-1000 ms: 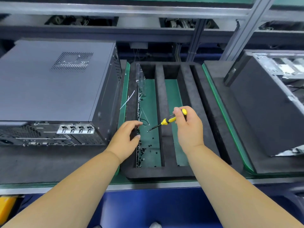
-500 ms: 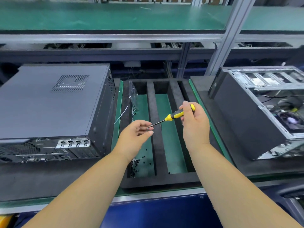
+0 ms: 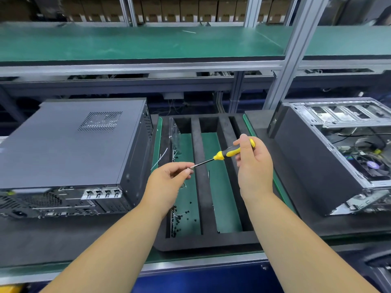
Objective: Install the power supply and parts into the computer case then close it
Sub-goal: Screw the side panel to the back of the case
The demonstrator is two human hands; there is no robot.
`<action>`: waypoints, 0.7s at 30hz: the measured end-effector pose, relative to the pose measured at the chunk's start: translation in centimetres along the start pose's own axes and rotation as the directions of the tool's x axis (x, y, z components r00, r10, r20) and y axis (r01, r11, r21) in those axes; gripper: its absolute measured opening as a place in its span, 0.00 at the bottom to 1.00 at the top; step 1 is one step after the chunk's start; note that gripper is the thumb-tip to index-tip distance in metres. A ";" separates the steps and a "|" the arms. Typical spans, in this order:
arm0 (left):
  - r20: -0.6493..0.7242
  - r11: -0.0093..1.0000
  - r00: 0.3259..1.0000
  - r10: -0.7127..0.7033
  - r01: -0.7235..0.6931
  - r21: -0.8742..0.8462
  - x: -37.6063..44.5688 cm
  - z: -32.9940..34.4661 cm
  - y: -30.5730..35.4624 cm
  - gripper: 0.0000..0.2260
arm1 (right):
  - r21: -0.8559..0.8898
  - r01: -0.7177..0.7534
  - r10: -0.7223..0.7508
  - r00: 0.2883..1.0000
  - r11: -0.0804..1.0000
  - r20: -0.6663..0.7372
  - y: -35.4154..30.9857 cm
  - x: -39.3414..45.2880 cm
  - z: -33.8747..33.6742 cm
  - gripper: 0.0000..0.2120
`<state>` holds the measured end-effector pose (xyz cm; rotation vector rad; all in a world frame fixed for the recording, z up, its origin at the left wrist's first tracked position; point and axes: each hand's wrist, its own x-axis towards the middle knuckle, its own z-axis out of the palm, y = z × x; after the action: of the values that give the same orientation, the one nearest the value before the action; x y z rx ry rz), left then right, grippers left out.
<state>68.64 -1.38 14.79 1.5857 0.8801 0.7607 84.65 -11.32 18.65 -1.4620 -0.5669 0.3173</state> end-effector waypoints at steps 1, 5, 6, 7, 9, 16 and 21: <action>-0.001 1.000 1.000 -0.001 0.001 -0.021 0.0 -0.1 0.2 0.13 | 0.010 0.002 -0.002 1.000 1.000 0.009 -0.3 0.0 0.2 0.15; -0.014 0.998 1.000 -0.001 0.000 -0.060 0.0 -0.9 0.8 0.13 | 0.070 -0.012 0.009 0.999 0.998 0.047 -1.1 0.1 0.9 0.15; -0.015 0.998 1.000 -0.002 0.001 -0.061 0.1 -1.1 0.9 0.13 | 0.082 -0.010 0.006 0.999 0.997 0.051 -1.3 0.1 1.1 0.16; -0.014 0.998 1.000 -0.006 0.005 -0.064 0.1 -1.4 1.0 0.13 | 0.097 -0.007 0.001 0.998 0.995 0.057 -1.5 0.1 1.3 0.16; -0.003 0.994 1.000 -0.028 0.028 -0.104 0.2 -2.0 1.3 0.12 | 0.126 0.003 -0.013 0.997 0.992 0.078 -1.9 0.1 1.7 0.15; -0.021 0.956 0.996 -0.087 0.078 -0.283 -0.1 -4.8 2.5 0.12 | 0.176 0.040 -0.076 0.976 0.984 0.205 -3.4 -0.1 4.2 0.10; -0.143 0.958 0.989 0.030 -0.069 -0.277 -0.2 -8.9 4.0 0.12 | 0.250 -0.036 -0.056 0.936 0.968 0.349 -4.4 -0.5 6.9 0.07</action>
<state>61.60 2.54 20.32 1.3192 0.7927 0.9952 79.93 -6.24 23.00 -1.1590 -0.7923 0.6306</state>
